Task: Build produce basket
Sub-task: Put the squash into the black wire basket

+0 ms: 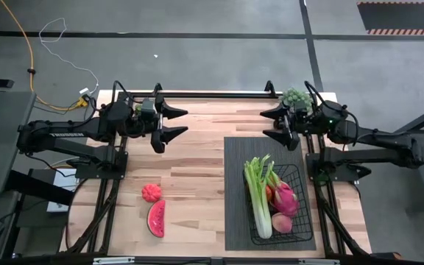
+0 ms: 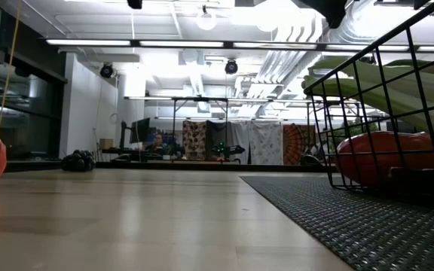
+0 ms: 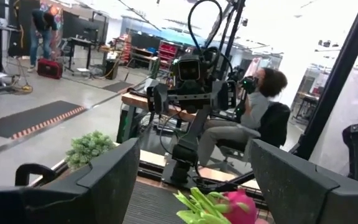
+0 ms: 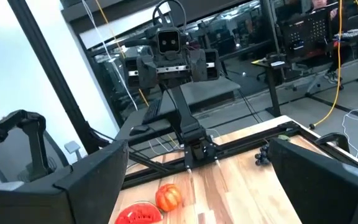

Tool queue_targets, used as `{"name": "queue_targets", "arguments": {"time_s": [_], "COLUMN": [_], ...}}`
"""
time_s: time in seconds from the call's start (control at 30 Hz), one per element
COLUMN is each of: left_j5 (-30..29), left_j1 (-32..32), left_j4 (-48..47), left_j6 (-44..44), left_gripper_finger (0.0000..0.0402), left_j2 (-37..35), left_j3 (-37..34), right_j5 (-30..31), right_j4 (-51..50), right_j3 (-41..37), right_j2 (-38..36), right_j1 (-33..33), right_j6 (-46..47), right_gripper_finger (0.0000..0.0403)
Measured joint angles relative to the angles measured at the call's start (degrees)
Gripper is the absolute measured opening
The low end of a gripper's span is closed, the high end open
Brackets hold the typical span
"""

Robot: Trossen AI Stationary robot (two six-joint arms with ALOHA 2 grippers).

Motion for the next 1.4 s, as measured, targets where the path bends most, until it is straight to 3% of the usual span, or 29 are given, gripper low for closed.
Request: {"name": "queue_targets", "arguments": {"time_s": [0.37,0.67,0.93,1.27,1.4], "left_j5": [5.9,5.9,4.2,3.5,-2.8], "left_j1": [0.0,0.1,1.7,2.4,2.3], "left_j4": [-0.1,1.8,16.0,16.6,16.6], "left_j6": [-1.4,3.8,3.2,2.9,-0.6], "left_gripper_finger": [0.0291,0.0291,0.0291,0.0291,0.0291], "left_j2": [-0.2,-1.5,-2.6,-2.9,-2.9], "left_j3": [0.0,-0.9,-9.8,-10.3,-10.3], "right_j5": [2.0,4.9,4.8,3.5,3.6], "right_j4": [-3.9,-3.3,-2.6,-2.6,-2.6], "right_j3": [0.0,0.0,0.0,0.0,0.0], "right_j2": [1.9,3.0,3.0,3.0,3.0], "right_j1": [0.0,0.0,0.0,0.0,0.0], "right_j6": [-1.5,-5.0,-3.7,-2.2,-2.5], "right_gripper_finger": [0.0378,0.0378,0.0378,0.0378,0.0378]}}
